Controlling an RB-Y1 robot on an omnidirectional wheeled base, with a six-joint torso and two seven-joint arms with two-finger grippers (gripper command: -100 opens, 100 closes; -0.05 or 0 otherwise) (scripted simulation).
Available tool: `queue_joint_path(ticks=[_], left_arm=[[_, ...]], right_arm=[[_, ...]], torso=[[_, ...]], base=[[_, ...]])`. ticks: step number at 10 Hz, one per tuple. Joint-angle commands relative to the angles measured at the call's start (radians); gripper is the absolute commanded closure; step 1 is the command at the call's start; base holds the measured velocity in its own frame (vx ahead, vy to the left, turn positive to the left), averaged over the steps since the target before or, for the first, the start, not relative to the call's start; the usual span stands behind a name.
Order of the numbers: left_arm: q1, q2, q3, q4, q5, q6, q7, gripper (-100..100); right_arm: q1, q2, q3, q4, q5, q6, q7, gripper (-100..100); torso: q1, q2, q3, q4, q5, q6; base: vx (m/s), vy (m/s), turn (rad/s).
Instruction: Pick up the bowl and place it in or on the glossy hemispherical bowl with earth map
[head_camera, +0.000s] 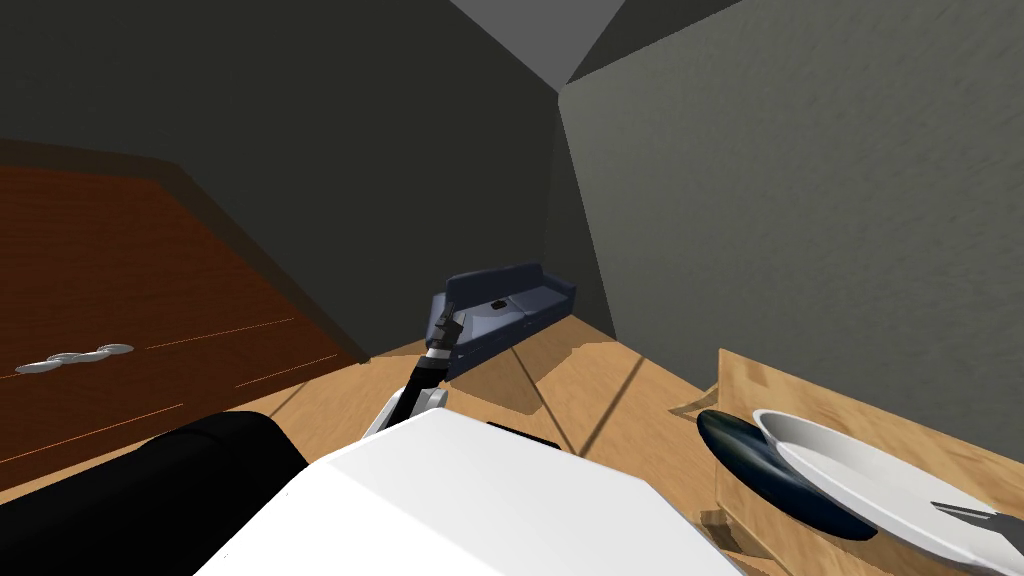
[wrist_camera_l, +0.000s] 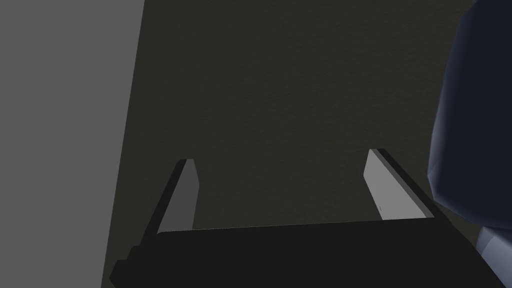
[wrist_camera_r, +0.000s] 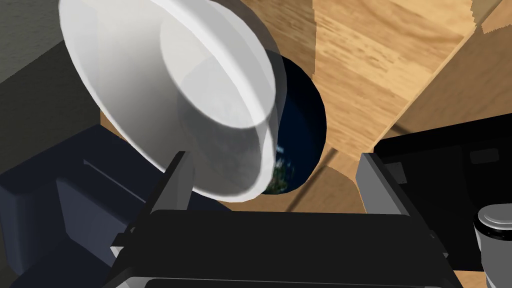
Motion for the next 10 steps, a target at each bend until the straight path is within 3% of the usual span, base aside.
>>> queue_joint_path(ticks=[1, 3, 4, 5, 10], left_arm=[[0.0, 0.0, 0.0, 0.0, 0.0, 0.0, 0.0, 0], [0.0, 0.0, 0.0, 0.0, 0.0, 0.0, 0.0, 0], [0.0, 0.0, 0.0, 0.0, 0.0, 0.0, 0.0, 0], [0.0, 0.0, 0.0, 0.0, 0.0, 0.0, 0.0, 0], [0.0, 0.0, 0.0, 0.0, 0.0, 0.0, 0.0, 0]], right_arm=[[0.0, -0.025, -0.004, -0.013, -0.012, -0.034, -0.011, -100], [0.001, -0.044, -0.008, -0.023, -0.022, -0.061, -0.02, -100], [0.015, -0.045, -0.011, -0.026, -0.032, -0.046, -0.012, -100], [0.015, -0.046, -0.012, -0.027, -0.033, -0.049, -0.014, 0], [0.015, -0.046, -0.012, -0.027, -0.033, -0.049, -0.014, 0]], torso=[[0.0, 0.0, 0.0, 0.0, 0.0, 0.0], [-0.006, -0.001, -0.001, 0.0, -0.001, 0.0], [-0.006, -0.001, -0.001, 0.0, -0.001, 0.0], [-0.004, -0.001, 0.0, 0.0, -0.001, 0.0], [0.0, 0.0, 0.0, 0.0, 0.0, 0.0]], base=[[0.011, -0.059, -0.064], [0.021, -0.099, -0.044], [0.005, -0.041, 0.002], [0.001, -0.008, 0.002], [0.0, 0.0, 0.0]])
